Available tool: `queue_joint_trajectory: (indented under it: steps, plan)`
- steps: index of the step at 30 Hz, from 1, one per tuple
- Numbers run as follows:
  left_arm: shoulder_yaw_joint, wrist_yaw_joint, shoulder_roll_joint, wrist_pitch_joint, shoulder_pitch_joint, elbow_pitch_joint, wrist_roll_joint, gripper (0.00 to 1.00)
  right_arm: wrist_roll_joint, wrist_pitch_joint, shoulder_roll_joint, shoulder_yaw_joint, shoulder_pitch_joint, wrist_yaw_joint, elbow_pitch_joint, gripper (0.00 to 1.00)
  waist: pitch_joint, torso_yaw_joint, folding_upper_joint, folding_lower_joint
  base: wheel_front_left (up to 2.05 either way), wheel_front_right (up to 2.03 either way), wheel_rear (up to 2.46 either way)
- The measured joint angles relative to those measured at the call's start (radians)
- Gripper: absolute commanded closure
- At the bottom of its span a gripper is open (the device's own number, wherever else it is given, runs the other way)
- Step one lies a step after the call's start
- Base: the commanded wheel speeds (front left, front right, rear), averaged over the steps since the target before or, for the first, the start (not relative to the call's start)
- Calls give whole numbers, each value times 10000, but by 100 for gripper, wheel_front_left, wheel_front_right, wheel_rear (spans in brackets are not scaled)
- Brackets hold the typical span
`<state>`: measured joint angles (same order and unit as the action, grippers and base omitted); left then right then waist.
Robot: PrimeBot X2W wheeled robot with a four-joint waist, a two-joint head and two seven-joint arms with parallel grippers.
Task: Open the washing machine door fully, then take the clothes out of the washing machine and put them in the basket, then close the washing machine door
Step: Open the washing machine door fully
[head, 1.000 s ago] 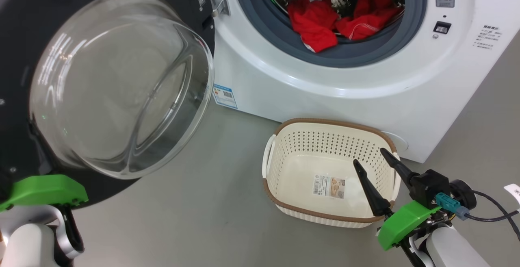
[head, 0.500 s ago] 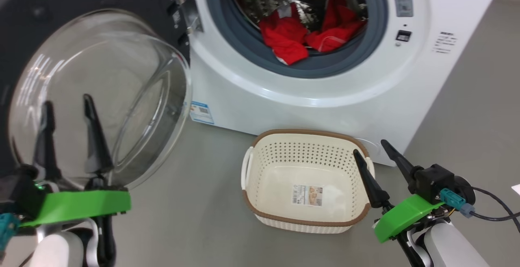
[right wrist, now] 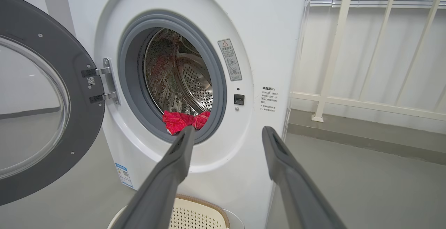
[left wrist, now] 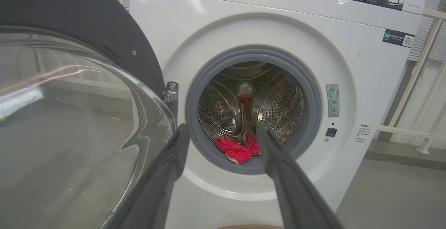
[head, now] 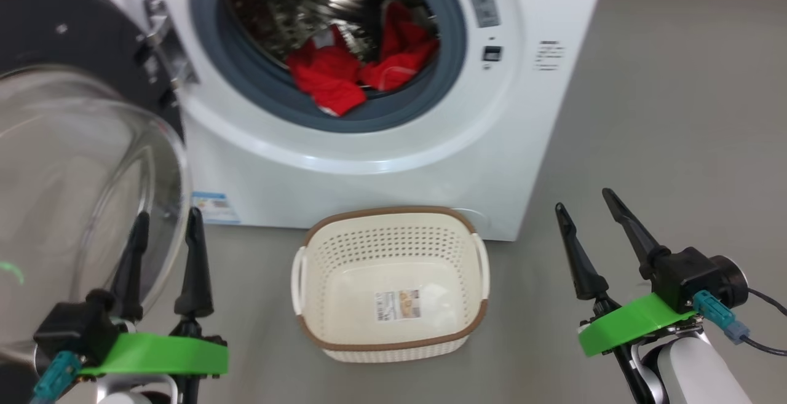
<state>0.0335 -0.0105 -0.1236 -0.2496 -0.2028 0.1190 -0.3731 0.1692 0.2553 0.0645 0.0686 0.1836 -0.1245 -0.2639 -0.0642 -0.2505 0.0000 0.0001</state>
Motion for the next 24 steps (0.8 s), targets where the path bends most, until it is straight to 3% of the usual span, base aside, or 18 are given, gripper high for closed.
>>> queue_joint_trajectory:
  steps: [4,11,24]
  plan:
    - [-326,21,192,-2,312,23,21,0,-38,0,-77,-128,-24,0,328,0,108,640,0,-1,0,0,0]
    - [-566,533,238,-33,973,-38,640,0,-38,0,-90,-230,-448,0,621,0,342,1712,0,0,0,0,0]
    - [-1087,861,451,-31,1710,1505,1197,0,21,0,-67,-316,-1039,0,830,0,901,3133,0,0,0,0,0]
